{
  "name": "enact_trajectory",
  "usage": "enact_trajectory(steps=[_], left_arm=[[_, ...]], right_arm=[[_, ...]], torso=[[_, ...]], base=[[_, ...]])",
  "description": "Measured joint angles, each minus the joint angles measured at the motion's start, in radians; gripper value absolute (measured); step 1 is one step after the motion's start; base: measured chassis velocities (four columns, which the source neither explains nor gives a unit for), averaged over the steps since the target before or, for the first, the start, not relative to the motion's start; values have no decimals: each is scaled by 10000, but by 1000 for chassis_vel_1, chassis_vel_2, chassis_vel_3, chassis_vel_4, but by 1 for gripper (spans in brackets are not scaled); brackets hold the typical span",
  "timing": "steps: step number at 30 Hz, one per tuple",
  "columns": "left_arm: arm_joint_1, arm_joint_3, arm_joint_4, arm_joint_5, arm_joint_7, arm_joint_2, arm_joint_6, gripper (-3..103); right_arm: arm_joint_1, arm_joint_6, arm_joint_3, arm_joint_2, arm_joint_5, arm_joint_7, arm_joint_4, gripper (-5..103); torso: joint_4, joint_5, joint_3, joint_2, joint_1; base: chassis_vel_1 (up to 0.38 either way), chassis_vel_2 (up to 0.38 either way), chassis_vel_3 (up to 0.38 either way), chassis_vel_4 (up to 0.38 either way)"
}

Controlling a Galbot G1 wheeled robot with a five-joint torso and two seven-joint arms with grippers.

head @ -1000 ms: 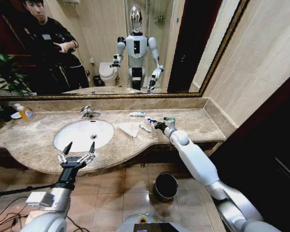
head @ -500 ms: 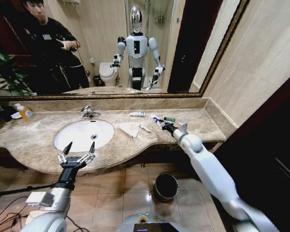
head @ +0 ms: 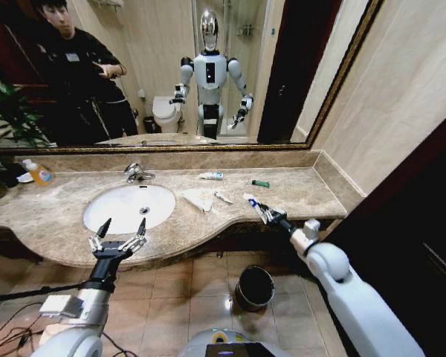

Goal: Pick up the trash from the sink and place it in the trash bin.

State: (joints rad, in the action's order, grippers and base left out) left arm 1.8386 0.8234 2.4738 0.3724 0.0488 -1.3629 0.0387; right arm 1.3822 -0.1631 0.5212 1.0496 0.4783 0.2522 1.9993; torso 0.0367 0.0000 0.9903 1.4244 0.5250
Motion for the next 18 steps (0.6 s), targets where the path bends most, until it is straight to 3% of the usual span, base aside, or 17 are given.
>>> enact_trajectory(steps=[7,11,18], left_arm=[[0,-1,0,0,0,1,0,100],[0,0,0,0,1,0,0,100],[0,-1,0,0,0,1,0,100]], right_arm=[[1452,1527,201,457,-302,347,-435,0],[1637,2048,93,753,-343,370,-1004,0],[1399,2146,-85,1317,-520,234,-2452,0]], torso=[[2,-1,0,0,0],[1,0,1,-1,0],[1,0,1,-2,0]], base=[[0,0,0,0],[0,0,0,0],[0,0,0,0]])
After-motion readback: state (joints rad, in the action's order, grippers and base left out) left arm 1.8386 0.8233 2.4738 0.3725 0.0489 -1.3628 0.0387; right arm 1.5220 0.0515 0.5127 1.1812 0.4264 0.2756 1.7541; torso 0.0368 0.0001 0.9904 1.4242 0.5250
